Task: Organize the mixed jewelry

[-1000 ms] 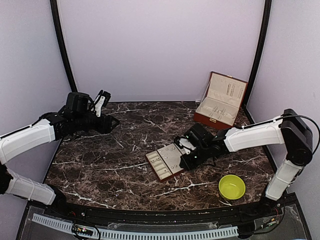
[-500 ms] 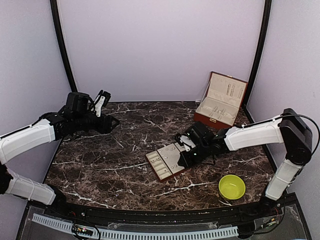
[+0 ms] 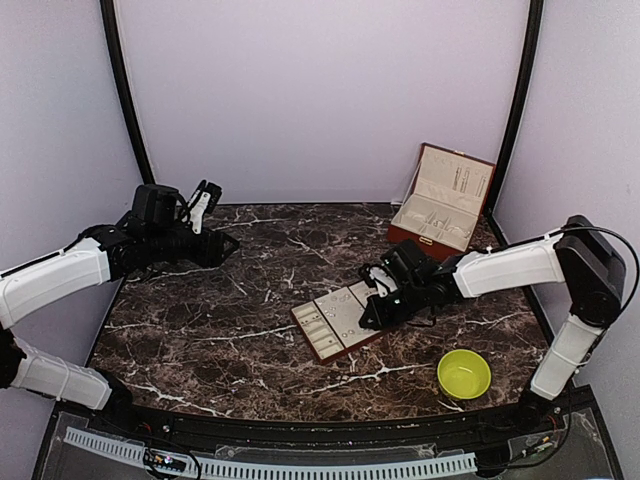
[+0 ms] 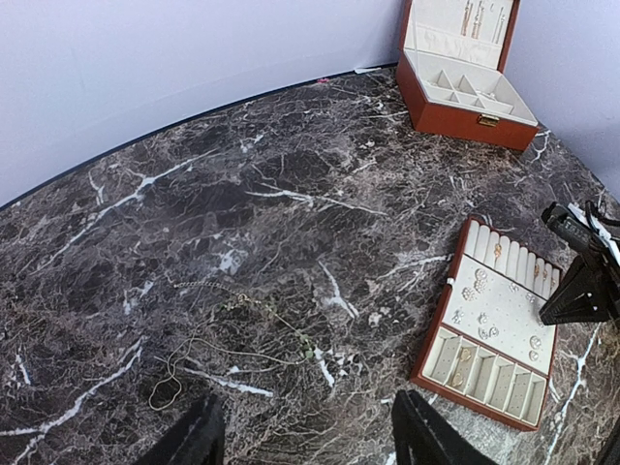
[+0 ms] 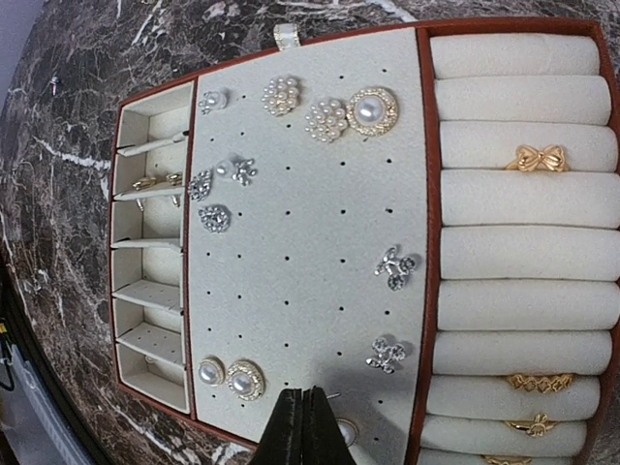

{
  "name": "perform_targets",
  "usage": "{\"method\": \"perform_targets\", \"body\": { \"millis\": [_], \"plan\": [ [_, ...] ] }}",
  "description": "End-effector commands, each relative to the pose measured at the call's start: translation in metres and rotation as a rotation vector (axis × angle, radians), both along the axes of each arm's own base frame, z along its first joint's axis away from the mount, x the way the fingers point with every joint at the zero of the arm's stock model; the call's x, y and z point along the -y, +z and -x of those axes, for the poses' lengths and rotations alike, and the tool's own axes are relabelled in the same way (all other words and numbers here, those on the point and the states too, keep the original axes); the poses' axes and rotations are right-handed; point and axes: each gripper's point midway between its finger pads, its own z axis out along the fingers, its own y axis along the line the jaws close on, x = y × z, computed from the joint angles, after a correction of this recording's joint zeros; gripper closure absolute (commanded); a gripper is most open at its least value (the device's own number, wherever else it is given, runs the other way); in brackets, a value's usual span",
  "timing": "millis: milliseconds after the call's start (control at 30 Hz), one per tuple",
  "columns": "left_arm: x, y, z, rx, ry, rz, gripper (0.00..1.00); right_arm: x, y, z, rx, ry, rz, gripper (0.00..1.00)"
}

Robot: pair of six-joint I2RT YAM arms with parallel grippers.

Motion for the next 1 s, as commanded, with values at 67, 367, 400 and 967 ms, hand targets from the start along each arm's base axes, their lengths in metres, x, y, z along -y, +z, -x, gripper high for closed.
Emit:
{"method": "perform_targets", "body": {
  "millis": [67,367,400,967],
  "plan": [
    [0.020,0.013,0.017,0.068,-0.171,0.057,0.36,-0.011,0.039,-0.003,-0.063,0.002,-0.205,0.97],
    [0.071,0.054,0.067,0.270,-0.414,0.237,0.32,-0.022,0.092,0.003,-0.098,0.079,-0.386,1.00],
    [0.081,0.054,0.075,0.272,-0.440,0.241,0.32,-0.024,0.098,0.004,-0.099,0.091,-0.410,1.00],
    [0.175,0.005,0.100,0.471,-0.660,0.183,0.35,-0.041,0.170,0.024,-0.134,0.260,-0.670,1.00]
  ]
}}
